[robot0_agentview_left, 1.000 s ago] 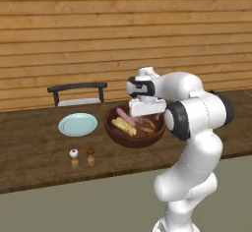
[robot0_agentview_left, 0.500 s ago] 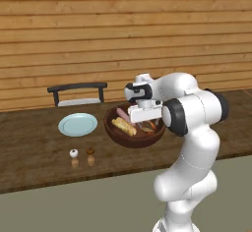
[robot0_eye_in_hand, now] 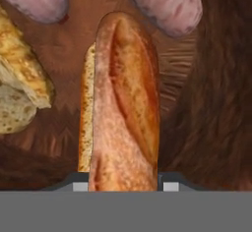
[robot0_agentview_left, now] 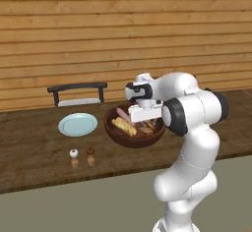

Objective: Place one bun and one sausage from the bowl on each plate.

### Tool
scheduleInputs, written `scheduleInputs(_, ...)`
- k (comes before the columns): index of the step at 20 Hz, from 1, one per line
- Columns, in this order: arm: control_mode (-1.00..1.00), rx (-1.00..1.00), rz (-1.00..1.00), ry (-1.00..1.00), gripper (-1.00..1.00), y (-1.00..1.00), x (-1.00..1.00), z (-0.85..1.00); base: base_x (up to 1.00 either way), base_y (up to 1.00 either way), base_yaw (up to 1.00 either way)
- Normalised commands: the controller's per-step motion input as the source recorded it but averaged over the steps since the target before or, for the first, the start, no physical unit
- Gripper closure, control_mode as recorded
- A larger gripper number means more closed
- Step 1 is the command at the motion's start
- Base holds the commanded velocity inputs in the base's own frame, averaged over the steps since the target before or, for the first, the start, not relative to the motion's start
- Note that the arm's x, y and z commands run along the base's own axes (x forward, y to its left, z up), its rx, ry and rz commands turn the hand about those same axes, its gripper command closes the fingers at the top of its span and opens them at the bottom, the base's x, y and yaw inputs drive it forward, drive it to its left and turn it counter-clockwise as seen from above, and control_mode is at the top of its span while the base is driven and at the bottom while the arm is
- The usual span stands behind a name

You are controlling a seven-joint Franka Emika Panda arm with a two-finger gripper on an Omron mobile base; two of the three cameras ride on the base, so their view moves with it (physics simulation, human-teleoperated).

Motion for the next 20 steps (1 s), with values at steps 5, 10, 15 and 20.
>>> scheduleInputs(5, -1.00, 0.00, 0.00, -0.02, 1.00, -0.08, -0.03, 0.67, 0.00, 0.00, 0.00)
scheduleInputs(10, -1.00, 0.02, 0.00, -0.39, 1.00, -0.48, -0.32, 0.61, 0.00, 0.00, 0.00)
scheduleInputs(15, -1.00, 0.11, -0.04, -0.49, 1.00, -0.94, -0.10, 0.38, 0.00, 0.00, 0.00)
scheduleInputs(20, -1.00, 0.05, 0.00, -0.23, 1.00, -1.00, 0.13, 0.26, 0.00, 0.00, 0.00)
